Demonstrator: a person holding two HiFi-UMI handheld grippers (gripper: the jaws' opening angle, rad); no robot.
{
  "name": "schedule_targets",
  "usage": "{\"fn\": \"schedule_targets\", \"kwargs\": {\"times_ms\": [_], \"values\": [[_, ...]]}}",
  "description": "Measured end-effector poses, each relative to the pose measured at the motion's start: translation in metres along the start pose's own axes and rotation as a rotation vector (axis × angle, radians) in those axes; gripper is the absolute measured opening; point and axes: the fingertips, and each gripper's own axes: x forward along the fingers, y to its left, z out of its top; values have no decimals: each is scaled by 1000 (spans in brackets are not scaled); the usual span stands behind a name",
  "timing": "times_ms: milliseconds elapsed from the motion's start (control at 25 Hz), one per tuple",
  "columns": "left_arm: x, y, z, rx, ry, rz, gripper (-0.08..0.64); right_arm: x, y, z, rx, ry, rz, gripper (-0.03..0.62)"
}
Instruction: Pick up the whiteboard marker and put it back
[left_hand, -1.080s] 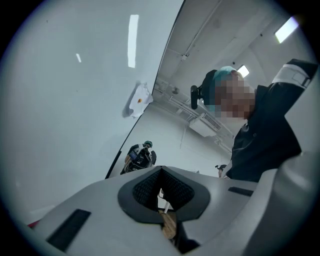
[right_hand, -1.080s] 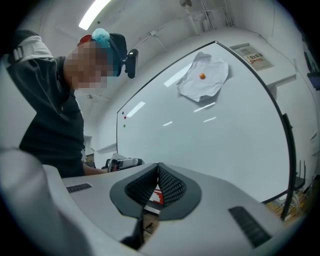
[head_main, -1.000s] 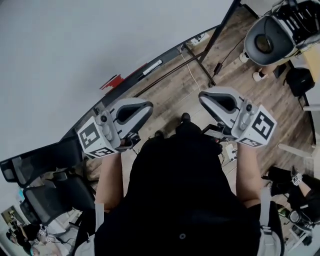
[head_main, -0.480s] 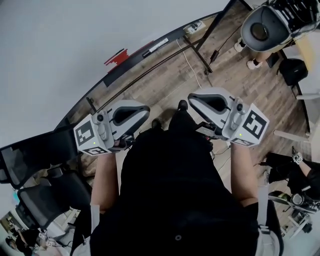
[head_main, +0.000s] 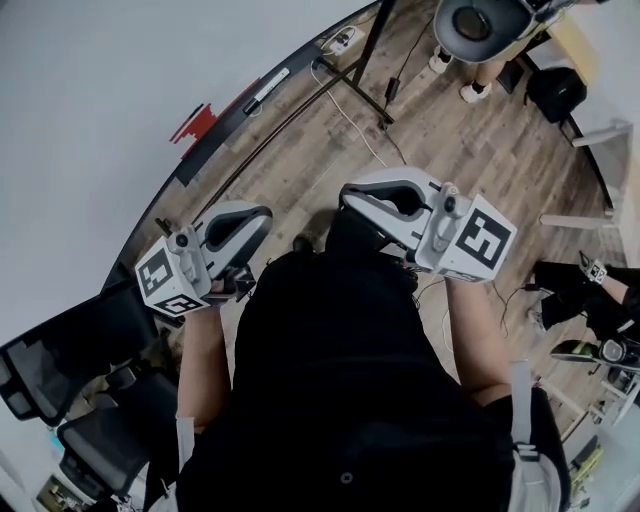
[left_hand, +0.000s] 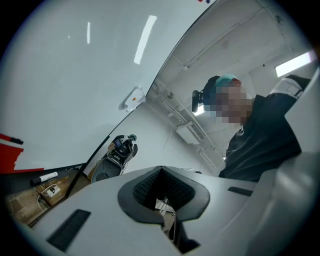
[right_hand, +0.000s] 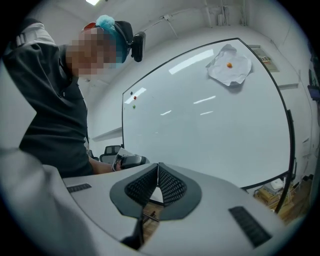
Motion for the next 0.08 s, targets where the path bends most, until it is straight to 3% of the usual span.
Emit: {"fn": "schedule_targets", "kwargs": {"times_ms": [80], "values": [[0, 3, -5, -31, -8, -7, 12, -4, -1, -6, 7, 14, -11, 18]]}}
